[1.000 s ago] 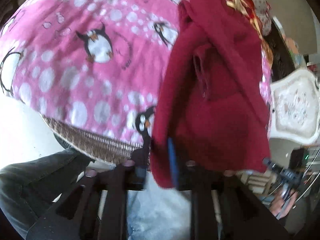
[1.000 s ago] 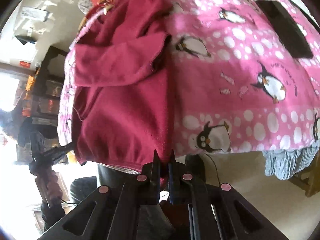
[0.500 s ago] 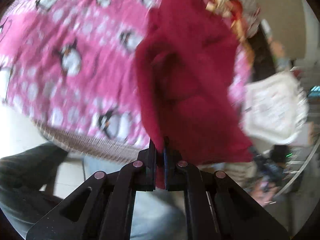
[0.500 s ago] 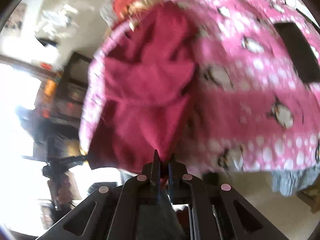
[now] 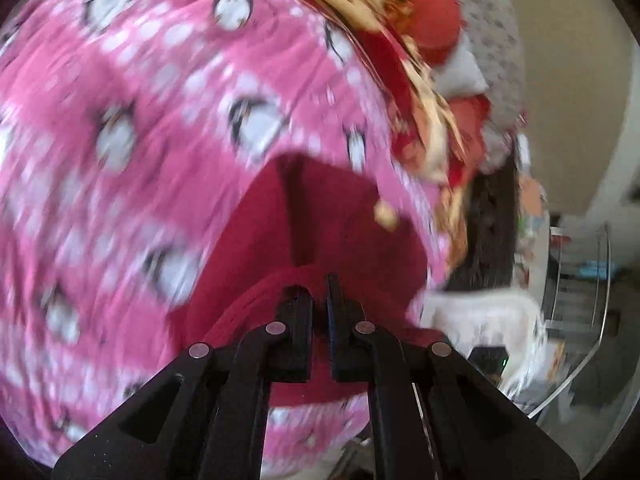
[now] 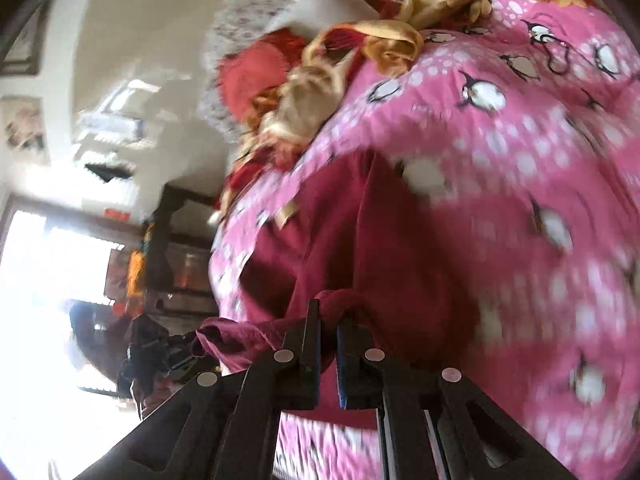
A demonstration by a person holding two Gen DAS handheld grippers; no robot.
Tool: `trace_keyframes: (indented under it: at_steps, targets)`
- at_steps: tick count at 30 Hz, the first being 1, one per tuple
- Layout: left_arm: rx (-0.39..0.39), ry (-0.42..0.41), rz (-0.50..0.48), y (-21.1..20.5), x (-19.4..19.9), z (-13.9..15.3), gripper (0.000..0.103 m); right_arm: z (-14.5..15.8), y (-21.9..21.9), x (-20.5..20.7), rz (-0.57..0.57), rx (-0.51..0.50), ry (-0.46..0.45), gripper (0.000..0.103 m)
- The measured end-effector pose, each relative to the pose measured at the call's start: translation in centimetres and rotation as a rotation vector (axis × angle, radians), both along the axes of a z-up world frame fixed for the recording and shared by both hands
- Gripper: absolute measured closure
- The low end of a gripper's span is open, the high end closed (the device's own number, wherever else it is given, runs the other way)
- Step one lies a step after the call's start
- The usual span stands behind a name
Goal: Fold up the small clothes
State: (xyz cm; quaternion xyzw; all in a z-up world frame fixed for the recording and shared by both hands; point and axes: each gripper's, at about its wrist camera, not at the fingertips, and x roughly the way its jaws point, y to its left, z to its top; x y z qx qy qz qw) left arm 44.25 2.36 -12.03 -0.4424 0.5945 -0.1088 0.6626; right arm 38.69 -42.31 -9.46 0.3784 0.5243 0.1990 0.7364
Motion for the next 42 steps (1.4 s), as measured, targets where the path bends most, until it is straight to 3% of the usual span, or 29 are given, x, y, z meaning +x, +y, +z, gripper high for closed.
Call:
trace_keyframes:
  at_steps: [3, 6, 7, 8, 10, 11, 13, 14, 16, 18, 22, 24, 28, 30, 31, 32, 33, 34, 35, 39, 40, 41, 42]
  targets:
    - [0.017, 0.029, 0.001, -0.5, 4.1, -2.2, 0.094, -2.0, -0.3, 5.5, -0.06, 0.034, 0.069, 0.097]
    - [-0.038, 0.015, -0.002, -0.3, 4.8, -3.6, 0.087, -4.0, -0.4, 9.0, -0.073, 0.079, 0.106, 0.094]
    - [-0.064, -0.015, -0.013, 0.0, 4.8, -3.5, 0.071, -4.1, -0.1, 9.4, -0.065, 0.049, 0.109, 0.093]
    - [-0.078, -0.035, -0.012, 0.3, 5.1, -3.6, 0.047, -3.9, 0.1, 9.5, -0.054, 0.036, 0.1, 0.086]
    - [-0.059, -0.059, 0.035, 1.5, 5.5, -3.5, 0.028, -2.6, 0.6, 8.9, -0.026, 0.021, 0.023, 0.053]
    - [-0.039, -0.07, 0.073, 2.6, 5.8, -3.3, 0.027, -2.2, 0.5, 8.8, -0.041, 0.007, -0.007, 0.035]
    - [-0.054, -0.059, 0.098, 3.3, 6.3, -3.5, 0.027, -1.1, 0.2, 9.1, -0.063, -0.032, -0.058, 0.034]
    - [-0.046, -0.044, 0.1, 3.6, 6.1, -3.5, 0.027, -0.9, 0.0, 9.4, -0.074, -0.047, -0.06, 0.034]
    - [0.002, -0.097, 0.059, 3.5, 4.8, -2.5, 0.027, -0.7, -0.2, 9.6, -0.08, -0.073, -0.058, 0.034]
    - [0.123, -0.147, -0.021, 3.0, 1.7, -1.4, 0.027, -0.3, 0.4, 8.5, -0.032, -0.115, -0.08, 0.034]
    - [0.382, -0.227, -0.157, 0.6, -6.3, -1.7, 0.027, -1.2, 2.5, 2.1, 0.1, -0.294, -0.094, 0.033]
    - [0.44, -0.248, -0.207, -0.6, -10.1, -3.0, 0.027, -3.4, 3.2, -2.0, 0.131, -0.357, -0.059, 0.033]
    - [0.426, -0.246, -0.216, -2.5, -14.9, -5.4, 0.031, -5.6, 3.1, -7.5, 0.109, -0.41, -0.02, 0.037]
    - [0.399, -0.222, -0.205, -3.1, -15.1, -6.6, 0.048, -6.0, 2.6, -9.4, 0.079, -0.328, -0.025, 0.043]
    - [0.383, -0.201, -0.194, -3.3, -14.8, -7.4, 0.064, -6.3, 2.6, -9.6, 0.077, -0.304, -0.023, 0.045]
    - [0.36, -0.189, -0.193, -3.4, -14.4, -8.0, 0.08, -6.7, 2.9, -9.5, 0.087, -0.3, -0.019, 0.054]
    - [0.334, -0.174, -0.177, -3.1, -14.1, -8.2, 0.081, -7.2, 3.2, -9.2, 0.1, -0.305, -0.013, 0.064]
    - [0.313, -0.167, -0.15, -2.6, -13.9, -8.0, 0.089, -8.0, 3.7, -8.6, 0.124, -0.336, 0.003, 0.069]
    - [0.314, -0.179, -0.144, -2.4, -14.1, -7.3, 0.092, -8.3, 4.0, -8.3, 0.136, -0.357, 0.012, 0.09]
    - [0.32, -0.308, -0.155, -1.9, -15.3, -3.6, 0.094, -6.6, 1.7, -8.6, 0.099, -0.32, -0.002, 0.095]
    - [0.337, -0.321, -0.169, -2.1, -15.0, -3.8, 0.095, -6.5, 1.3, -8.7, 0.095, -0.32, -0.001, 0.095]
    - [0.429, -0.314, -0.189, -2.4, -14.4, -4.7, 0.096, -6.7, 1.3, -8.6, 0.101, -0.338, 0.006, 0.095]
    - [0.449, -0.284, -0.199, -2.1, -13.9, -5.8, 0.096, -7.5, 1.6, -8.3, 0.107, -0.39, 0.021, 0.095]
